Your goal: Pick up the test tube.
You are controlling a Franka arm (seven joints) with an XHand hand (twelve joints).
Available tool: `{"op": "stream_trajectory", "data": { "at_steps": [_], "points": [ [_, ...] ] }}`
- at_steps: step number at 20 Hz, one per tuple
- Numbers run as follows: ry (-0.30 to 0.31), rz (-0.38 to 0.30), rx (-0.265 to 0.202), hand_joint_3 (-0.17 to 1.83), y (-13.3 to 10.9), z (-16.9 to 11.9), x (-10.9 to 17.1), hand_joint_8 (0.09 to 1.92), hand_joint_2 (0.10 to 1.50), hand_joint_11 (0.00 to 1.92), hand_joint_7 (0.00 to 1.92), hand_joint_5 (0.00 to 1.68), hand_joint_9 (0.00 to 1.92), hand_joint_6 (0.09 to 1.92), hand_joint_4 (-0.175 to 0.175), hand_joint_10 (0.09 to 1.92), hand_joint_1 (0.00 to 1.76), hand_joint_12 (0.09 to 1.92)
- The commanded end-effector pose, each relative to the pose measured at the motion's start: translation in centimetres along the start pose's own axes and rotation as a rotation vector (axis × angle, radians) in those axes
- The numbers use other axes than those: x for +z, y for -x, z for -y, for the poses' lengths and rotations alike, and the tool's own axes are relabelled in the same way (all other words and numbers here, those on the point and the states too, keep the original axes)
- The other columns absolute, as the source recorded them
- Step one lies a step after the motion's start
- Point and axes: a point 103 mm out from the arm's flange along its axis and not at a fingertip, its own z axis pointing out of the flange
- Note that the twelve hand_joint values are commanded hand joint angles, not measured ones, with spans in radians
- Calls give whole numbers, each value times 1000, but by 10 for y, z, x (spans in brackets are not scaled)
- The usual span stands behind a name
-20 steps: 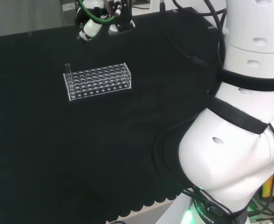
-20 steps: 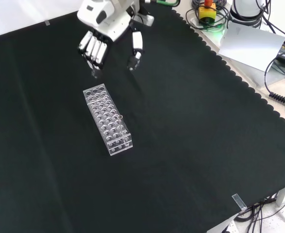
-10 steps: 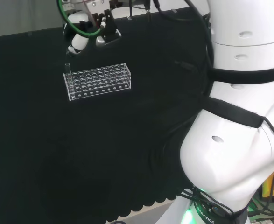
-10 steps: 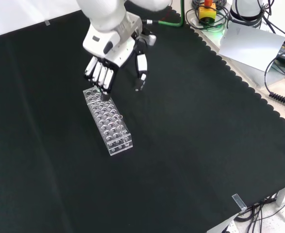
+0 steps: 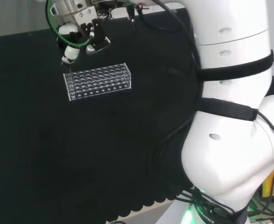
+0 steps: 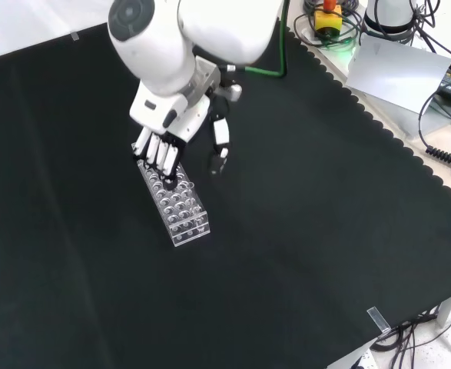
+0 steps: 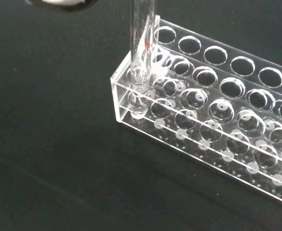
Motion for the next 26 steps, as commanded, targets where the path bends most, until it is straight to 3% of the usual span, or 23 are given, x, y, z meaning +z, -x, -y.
{"op": "stream_trajectory", "data": {
  "at_steps": [1,5,12,19,26],
  "points": [
    [-33,126,7,543,2,-20,15,850,700,174,722,534,538,625,-74,832,769,1552],
    [-50,163,24,550,11,-25,20,848,694,177,758,559,564,670,-69,823,773,1550],
    [-37,158,46,563,20,-30,25,823,678,251,885,599,667,733,-62,782,791,1514],
    [1,56,55,578,15,-35,23,711,658,475,1193,695,1024,753,-82,674,839,1416],
    [-8,8,46,584,2,-40,23,690,648,531,1301,739,1136,758,-96,670,874,1395]
  ]
}}
